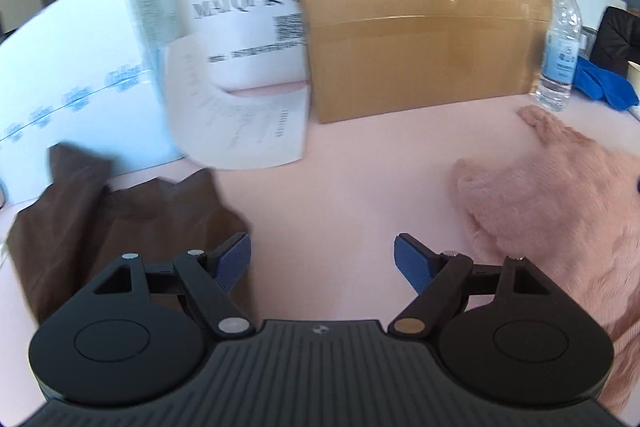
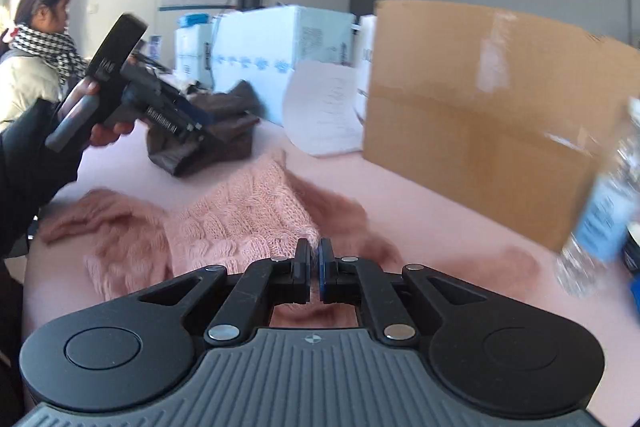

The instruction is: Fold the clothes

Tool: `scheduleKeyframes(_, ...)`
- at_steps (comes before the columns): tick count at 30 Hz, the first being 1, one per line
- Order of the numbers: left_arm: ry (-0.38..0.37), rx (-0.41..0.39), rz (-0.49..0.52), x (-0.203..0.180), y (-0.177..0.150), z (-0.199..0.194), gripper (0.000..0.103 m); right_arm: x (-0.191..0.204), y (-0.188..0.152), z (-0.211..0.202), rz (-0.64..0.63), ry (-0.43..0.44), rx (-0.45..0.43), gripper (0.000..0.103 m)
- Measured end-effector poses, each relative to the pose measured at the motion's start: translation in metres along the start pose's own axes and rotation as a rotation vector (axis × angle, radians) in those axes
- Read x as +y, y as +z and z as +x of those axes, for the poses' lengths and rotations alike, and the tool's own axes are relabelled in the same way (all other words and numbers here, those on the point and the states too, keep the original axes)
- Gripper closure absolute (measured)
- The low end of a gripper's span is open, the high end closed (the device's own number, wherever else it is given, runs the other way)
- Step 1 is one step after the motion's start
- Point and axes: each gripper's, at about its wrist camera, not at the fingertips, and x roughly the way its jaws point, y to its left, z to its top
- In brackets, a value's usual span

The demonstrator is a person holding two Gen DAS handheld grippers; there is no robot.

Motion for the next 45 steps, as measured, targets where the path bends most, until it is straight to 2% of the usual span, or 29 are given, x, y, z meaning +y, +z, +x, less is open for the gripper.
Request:
scheduleKeyframes(5,-0.122,0.125,0.095,-0.051,0.024,0.049,0.026,-0.009,-0.033,-0.019,0.082,-0.03,0.0,0.099)
scheduleKeyframes(6,-0.119,0.132,0.117,-0.06,0.025,0.055,0.026,-0.01,-0.035,-0.02,0.089,-0.027,-0.006,0.099)
scheduleKeyframes(9,-0.035,0.133,0.205,-0.09,0.026,0.077,0.026,-0.014,-0.046,-0.022,0.134,-0.016,-0.035,0.099)
scheduleKeyframes(11,-0.009,0.162,0.211,-0.097,0.027,0.093,0.026,-0.016,-0.049,-0.018,0.144,-0.017,-0.026,0.099)
scheduleKeyframes(14,-0.078,0.186,0.152,-0.096,0.028,0.105,0.027,-0.013,-0.049,-0.016,0.132,-0.014,-0.023,0.099)
scheduleKeyframes(16,-0.119,0.188,0.119,-0.095,0.03,0.107,0.038,-0.013,-0.049,-0.016,0.133,-0.011,-0.022,0.099)
scheduleKeyframes(17,-0.133,0.182,0.113,-0.097,0.03,0.107,0.054,-0.014,-0.05,-0.015,0.137,-0.014,-0.019,0.099)
scheduleKeyframes(18,-0.14,0.176,0.111,-0.098,0.03,0.106,0.074,-0.014,-0.051,-0.015,0.141,-0.014,-0.017,0.099)
scheduleKeyframes(19,-0.136,0.168,0.107,-0.1,0.029,0.105,0.084,-0.014,-0.051,-0.015,0.145,-0.015,-0.018,0.099)
scheduleKeyframes(20,-0.099,0.155,0.107,-0.102,0.03,0.103,0.099,-0.014,-0.051,-0.015,0.148,-0.017,-0.02,0.099)
scheduleKeyframes(21,-0.05,0.139,0.108,-0.104,0.03,0.101,0.103,-0.013,-0.051,-0.016,0.15,-0.018,-0.022,0.099)
scheduleKeyframes(23,0.034,0.096,0.104,-0.105,0.032,0.095,0.103,-0.011,-0.05,-0.017,0.148,-0.03,-0.028,0.099)
scheduleKeyframes(27,0.077,0.006,0.051,-0.084,0.041,0.067,0.103,-0.007,-0.047,-0.016,0.142,-0.024,-0.042,0.099)
scheduleKeyframes(28,0.059,0.005,0.057,-0.08,0.043,0.064,0.103,-0.006,-0.047,-0.015,0.142,-0.019,-0.042,0.099)
scheduleKeyframes(30,-0.045,0.063,0.098,-0.076,0.043,0.066,0.102,-0.005,-0.047,-0.012,0.133,-0.024,-0.036,0.099)
scheduleKeyframes(31,-0.134,0.119,0.098,-0.076,0.04,0.073,0.102,-0.004,-0.047,-0.011,0.127,-0.028,-0.032,0.099)
scheduleKeyframes(32,-0.225,0.175,0.075,-0.076,0.038,0.08,0.097,-0.004,-0.047,-0.01,0.127,-0.031,-0.03,0.099)
scheduleKeyframes(33,-0.285,0.213,0.049,-0.076,0.037,0.087,0.086,-0.004,-0.048,-0.011,0.128,-0.031,-0.031,0.099)
scheduleKeyframes(35,-0.384,0.253,-0.042,-0.075,0.035,0.101,0.078,-0.005,-0.048,-0.012,0.135,-0.031,-0.034,0.099)
scheduleKeyframes(37,-0.413,0.25,-0.1,-0.072,0.038,0.108,0.076,-0.006,-0.049,-0.011,0.138,-0.032,-0.03,0.099)
scheduleKeyframes(38,-0.426,0.255,-0.131,-0.07,0.039,0.112,0.068,-0.006,-0.049,-0.01,0.137,-0.032,-0.028,0.099)
scheduleKeyframes(39,-0.434,0.261,-0.155,-0.069,0.04,0.114,0.055,-0.006,-0.049,-0.01,0.135,-0.031,-0.027,0.099)
scheduleKeyframes(41,-0.452,0.283,-0.22,-0.064,0.041,0.121,0.042,-0.005,-0.049,-0.011,0.131,-0.03,-0.027,0.098)
scheduleKeyframes(45,-0.445,0.28,-0.242,-0.066,0.041,0.123,0.042,-0.003,-0.049,-0.011,0.123,-0.034,-0.028,0.098)
